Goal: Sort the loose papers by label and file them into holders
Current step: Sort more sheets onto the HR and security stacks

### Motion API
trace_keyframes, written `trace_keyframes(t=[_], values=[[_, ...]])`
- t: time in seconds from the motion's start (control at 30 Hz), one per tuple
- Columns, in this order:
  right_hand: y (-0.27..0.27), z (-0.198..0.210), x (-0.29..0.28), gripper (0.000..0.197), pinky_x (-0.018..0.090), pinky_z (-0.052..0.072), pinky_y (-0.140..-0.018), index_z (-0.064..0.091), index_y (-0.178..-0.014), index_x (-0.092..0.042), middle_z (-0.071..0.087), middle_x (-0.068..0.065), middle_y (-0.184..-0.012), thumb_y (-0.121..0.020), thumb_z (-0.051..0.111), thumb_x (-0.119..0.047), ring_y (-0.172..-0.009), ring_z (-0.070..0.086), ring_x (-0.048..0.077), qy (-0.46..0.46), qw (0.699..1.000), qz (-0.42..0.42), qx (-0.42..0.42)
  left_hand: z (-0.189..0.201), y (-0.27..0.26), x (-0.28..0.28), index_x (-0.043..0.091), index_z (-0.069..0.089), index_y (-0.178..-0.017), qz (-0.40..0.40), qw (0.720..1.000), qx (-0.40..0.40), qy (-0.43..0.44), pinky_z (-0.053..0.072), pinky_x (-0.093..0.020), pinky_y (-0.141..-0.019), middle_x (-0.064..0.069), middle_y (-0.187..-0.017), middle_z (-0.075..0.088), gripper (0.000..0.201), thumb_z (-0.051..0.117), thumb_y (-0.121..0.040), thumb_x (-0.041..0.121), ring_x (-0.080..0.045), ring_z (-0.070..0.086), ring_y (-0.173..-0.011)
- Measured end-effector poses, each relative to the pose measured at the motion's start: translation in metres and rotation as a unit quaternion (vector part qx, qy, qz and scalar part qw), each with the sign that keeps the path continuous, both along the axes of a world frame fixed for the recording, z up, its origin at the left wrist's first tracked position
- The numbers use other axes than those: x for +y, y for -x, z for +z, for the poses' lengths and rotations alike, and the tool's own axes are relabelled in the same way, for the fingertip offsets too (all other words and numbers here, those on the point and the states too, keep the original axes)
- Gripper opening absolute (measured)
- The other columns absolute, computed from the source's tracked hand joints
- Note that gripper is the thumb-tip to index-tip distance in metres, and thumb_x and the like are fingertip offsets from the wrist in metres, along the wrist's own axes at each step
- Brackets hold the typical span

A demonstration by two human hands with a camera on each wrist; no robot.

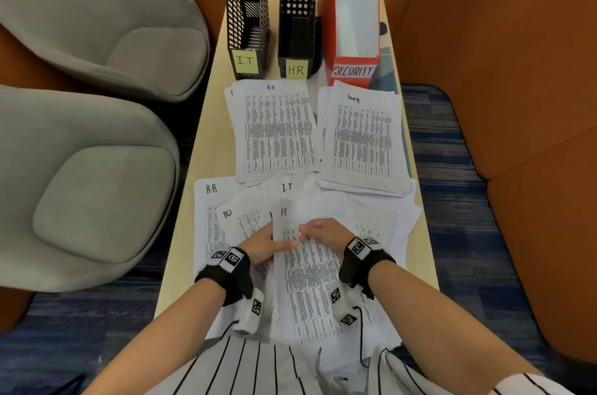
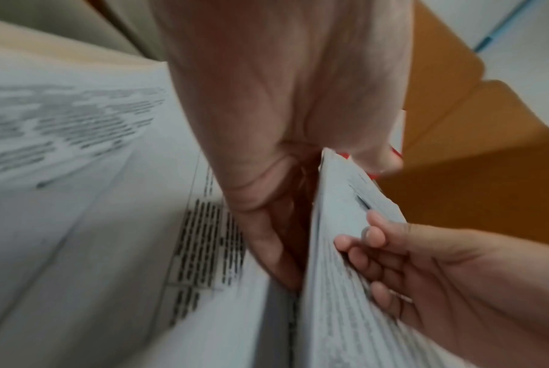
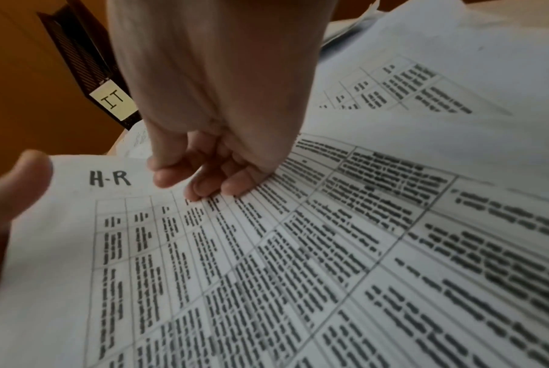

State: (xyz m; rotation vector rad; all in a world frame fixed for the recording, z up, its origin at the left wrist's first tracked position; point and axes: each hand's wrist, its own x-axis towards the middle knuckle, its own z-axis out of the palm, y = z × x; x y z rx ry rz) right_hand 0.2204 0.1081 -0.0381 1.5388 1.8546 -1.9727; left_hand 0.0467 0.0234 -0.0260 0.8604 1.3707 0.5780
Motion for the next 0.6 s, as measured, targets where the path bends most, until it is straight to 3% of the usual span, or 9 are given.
trace_keyframes(t=[0.03, 0.1, 0.17, 0.2, 0.3, 0.4, 0.5, 0.53, 0.6], values=[[0.000, -0.005, 0.001, 0.029, 0.034, 0.043, -0.086, 0.066, -0.075, -0.025, 0.064, -0.008, -0.086, -0.094, 0.054, -0.044, -0.079, 0.055, 0.012, -0.014, 1.000, 0.004, -0.013, -0.001, 0.000, 0.000, 0.034, 0.056, -0.117, 0.038, 0.999, -0.014, 0.016, 0.047, -0.043, -0.101, 0.006, -0.112, 0.068, 0.034, 0.061, -0.085, 0.048, -0.011, 0.064, -0.103], [0.001, -0.006, 0.003, 0.027, 0.033, 0.046, -0.082, 0.063, -0.092, -0.018, 0.065, 0.000, -0.097, -0.098, 0.046, -0.038, -0.086, 0.058, 0.019, 0.003, 1.000, -0.027, -0.005, -0.012, 0.002, -0.003, 0.024, 0.063, -0.115, 0.137, 0.985, -0.068, 0.084, 0.055, -0.042, -0.086, -0.011, -0.112, 0.069, 0.057, 0.041, -0.086, 0.068, -0.029, 0.066, -0.102], [0.005, 0.004, 0.002, 0.032, 0.027, 0.044, -0.077, 0.056, -0.111, -0.013, 0.062, 0.002, -0.104, -0.099, 0.045, -0.041, -0.089, 0.056, 0.013, 0.034, 0.998, -0.050, 0.015, -0.021, 0.006, -0.007, 0.020, 0.066, -0.114, 0.223, 0.957, -0.132, 0.132, 0.056, -0.032, -0.068, -0.012, -0.111, 0.066, 0.062, 0.031, -0.091, 0.065, -0.028, 0.065, -0.092], [0.009, 0.007, 0.002, 0.035, 0.024, 0.043, -0.076, 0.054, -0.111, -0.015, 0.061, 0.000, -0.102, -0.096, 0.048, -0.046, -0.088, 0.055, 0.009, 0.034, 0.999, -0.039, 0.016, -0.023, 0.007, -0.008, 0.018, 0.066, -0.114, 0.237, 0.951, -0.147, 0.136, 0.055, -0.030, -0.065, -0.013, -0.104, 0.063, 0.061, 0.032, -0.091, 0.063, -0.025, 0.062, -0.083], [0.025, 0.013, 0.000, 0.038, 0.020, 0.037, -0.062, 0.048, -0.076, -0.024, 0.050, -0.007, -0.074, -0.082, 0.063, -0.059, -0.067, 0.049, 0.002, 0.002, 1.000, 0.026, 0.005, -0.017, 0.005, -0.006, 0.009, 0.063, -0.109, 0.212, 0.959, -0.142, 0.124, 0.049, -0.024, -0.053, -0.005, -0.067, 0.048, 0.054, 0.036, -0.096, 0.054, -0.014, 0.048, -0.056], [0.038, -0.003, 0.005, 0.061, 0.023, 0.030, -0.051, 0.041, -0.063, -0.022, 0.037, -0.006, -0.058, -0.060, 0.071, -0.075, -0.043, 0.036, 0.003, -0.052, 0.997, 0.051, -0.037, -0.015, 0.004, -0.001, 0.013, 0.060, -0.112, 0.174, 0.967, -0.142, 0.121, 0.045, -0.020, -0.050, 0.002, -0.066, 0.041, 0.049, 0.042, -0.094, 0.054, -0.008, 0.041, -0.054], [0.038, -0.015, 0.010, 0.076, 0.024, 0.040, -0.051, 0.057, -0.079, -0.013, 0.055, -0.001, -0.068, -0.048, 0.072, -0.082, -0.050, 0.047, 0.003, -0.039, 0.997, 0.054, -0.041, -0.013, 0.004, 0.002, 0.018, 0.055, -0.126, 0.162, 0.958, -0.195, 0.137, 0.049, -0.023, -0.055, 0.005, -0.075, 0.061, 0.048, 0.035, -0.097, 0.051, -0.008, 0.056, -0.058], [0.036, -0.012, 0.010, 0.083, 0.023, 0.041, -0.054, 0.056, -0.088, -0.013, 0.057, -0.001, -0.076, -0.045, 0.073, -0.082, -0.058, 0.050, 0.005, -0.039, 0.997, 0.057, -0.045, -0.009, 0.004, 0.002, 0.018, 0.054, -0.125, 0.159, 0.955, -0.211, 0.136, 0.050, -0.022, -0.053, 0.007, -0.073, 0.067, 0.043, 0.030, -0.101, 0.045, -0.007, 0.060, -0.058], [0.035, -0.013, 0.008, 0.082, 0.021, 0.042, -0.058, 0.048, -0.103, -0.012, 0.056, -0.003, -0.088, -0.053, 0.078, -0.070, -0.072, 0.054, 0.006, -0.038, 0.996, 0.061, -0.054, -0.004, 0.001, 0.004, 0.018, 0.057, -0.116, 0.155, 0.955, -0.213, 0.135, 0.049, -0.022, -0.052, 0.008, -0.068, 0.068, 0.036, 0.029, -0.102, 0.035, -0.006, 0.061, -0.056]])
